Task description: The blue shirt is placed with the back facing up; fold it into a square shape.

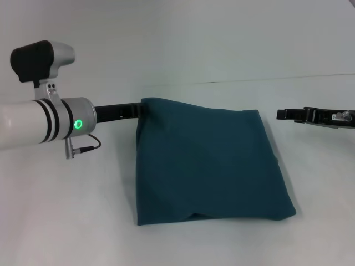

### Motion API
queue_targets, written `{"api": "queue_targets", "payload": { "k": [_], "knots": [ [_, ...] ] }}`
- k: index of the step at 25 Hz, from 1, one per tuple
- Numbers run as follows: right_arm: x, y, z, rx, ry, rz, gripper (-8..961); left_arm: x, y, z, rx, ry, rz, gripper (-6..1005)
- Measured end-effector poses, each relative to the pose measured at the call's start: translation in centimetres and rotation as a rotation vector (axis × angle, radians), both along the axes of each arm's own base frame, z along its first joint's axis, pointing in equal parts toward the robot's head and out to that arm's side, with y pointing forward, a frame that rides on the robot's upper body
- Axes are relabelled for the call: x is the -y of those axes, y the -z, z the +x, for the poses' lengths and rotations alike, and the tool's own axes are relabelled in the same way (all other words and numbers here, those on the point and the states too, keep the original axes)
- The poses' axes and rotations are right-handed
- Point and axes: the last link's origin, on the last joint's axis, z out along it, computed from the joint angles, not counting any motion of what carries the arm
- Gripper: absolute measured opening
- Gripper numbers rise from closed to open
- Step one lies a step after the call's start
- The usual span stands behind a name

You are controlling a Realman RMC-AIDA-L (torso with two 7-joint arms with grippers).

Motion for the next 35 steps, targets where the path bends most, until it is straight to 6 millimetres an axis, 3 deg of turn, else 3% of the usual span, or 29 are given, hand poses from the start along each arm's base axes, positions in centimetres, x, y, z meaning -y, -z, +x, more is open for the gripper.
{"api": "queue_targets", "payload": {
  "k": [9,24,31,35],
  "knots": [
    [-0.3,0.0,-0.4,-0.001,-0.009,-0.001,659,-0.9,-1.4,-0.5,-0.012,-0.022,0.043,26],
    [-0.3,0.3,-0.6,0.000,-0.013,-0.009,660,-0.8,-1.4,-0.4,-0.003,-0.021,0.057,27],
    [-0.2,0.3,-0.5,0.004,-0.013,-0.012,660,-0.4,-2.0,-1.3,0.024,-0.047,0.088,145],
    [-0.1,-0.2,-0.2,0.006,-0.021,-0.006,660,0.4,-3.6,-2.9,0.065,-0.075,0.125,223]
  ]
}}
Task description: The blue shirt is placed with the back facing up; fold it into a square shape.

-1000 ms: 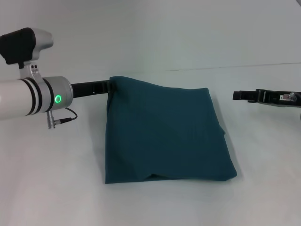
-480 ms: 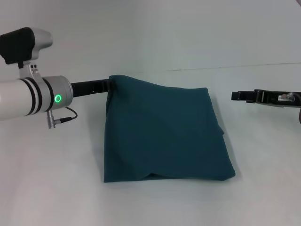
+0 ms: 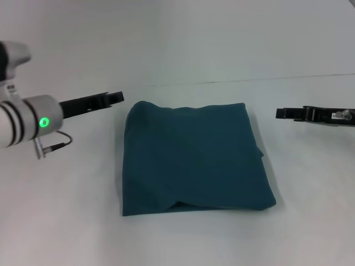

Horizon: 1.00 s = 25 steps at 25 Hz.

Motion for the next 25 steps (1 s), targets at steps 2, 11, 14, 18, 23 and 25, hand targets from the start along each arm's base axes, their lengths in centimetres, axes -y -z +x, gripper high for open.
{"api": "queue_targets", "payload": {
  "k": [2,11,14,18,23,25],
  "knots": [
    [0.2,-0.3,0.0,-0.009,-0.019,-0.001,663,0.9,-0.9,-0.5,0.041,0.011,0.016,262],
    [2.9,-1.3,-1.4,-0.133,-0.223,-0.017,676,5.7,-1.5,-0.1,0.154,0.237,-0.049,569],
    [4.2,-1.1,-1.9,-0.149,-0.324,-0.050,759,7.0,-1.1,0.1,0.170,0.321,-0.078,809],
    [5.8,-0.2,-2.5,-0.137,-0.453,-0.108,869,8.8,-0.2,0.6,0.168,0.465,-0.134,878],
    [6.9,0.9,-2.8,-0.096,-0.566,-0.147,931,10.6,0.7,0.9,0.116,0.644,-0.188,890],
    [7.1,1.2,-3.0,-0.055,-0.601,-0.166,940,11.2,1.0,0.8,0.102,0.685,-0.199,887]
  ]
}}
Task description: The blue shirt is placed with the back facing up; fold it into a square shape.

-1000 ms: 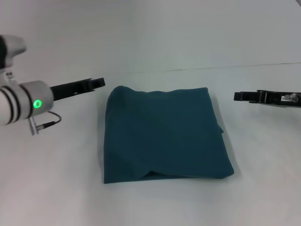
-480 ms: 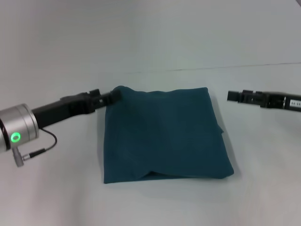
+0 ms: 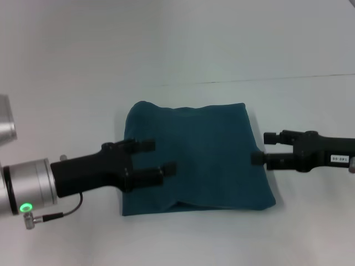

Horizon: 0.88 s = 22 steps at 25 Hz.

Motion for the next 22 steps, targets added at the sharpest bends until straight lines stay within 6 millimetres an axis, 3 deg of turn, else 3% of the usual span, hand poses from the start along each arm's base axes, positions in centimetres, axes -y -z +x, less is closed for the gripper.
{"api": "queue_targets", "payload": {
  "k": [6,22],
  "knots": [
    [0.0,0.7,-0.7,0.082,-0.054,-0.013,941,0.8,0.6,-0.4,0.007,0.029,-0.007,886],
    [0.3,0.7,-1.0,0.089,-0.082,-0.035,941,1.3,0.8,-0.2,0.016,0.055,-0.028,885]
  ]
}}
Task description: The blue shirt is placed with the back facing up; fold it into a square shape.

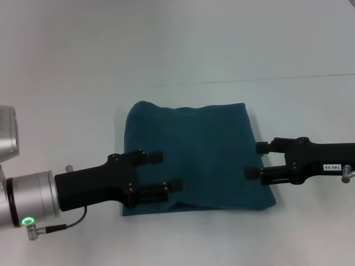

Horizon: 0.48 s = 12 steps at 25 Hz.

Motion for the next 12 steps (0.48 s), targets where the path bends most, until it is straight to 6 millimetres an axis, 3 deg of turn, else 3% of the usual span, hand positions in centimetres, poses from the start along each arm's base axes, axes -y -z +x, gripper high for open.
{"api": "queue_targets", "payload": {
  "k": [12],
  "knots": [
    [0.09,0.14,-0.01,0.002,0.004,-0.011,940,0.25,0.18,-0.37,-0.021,-0.002,-0.014,884]
  ]
}}
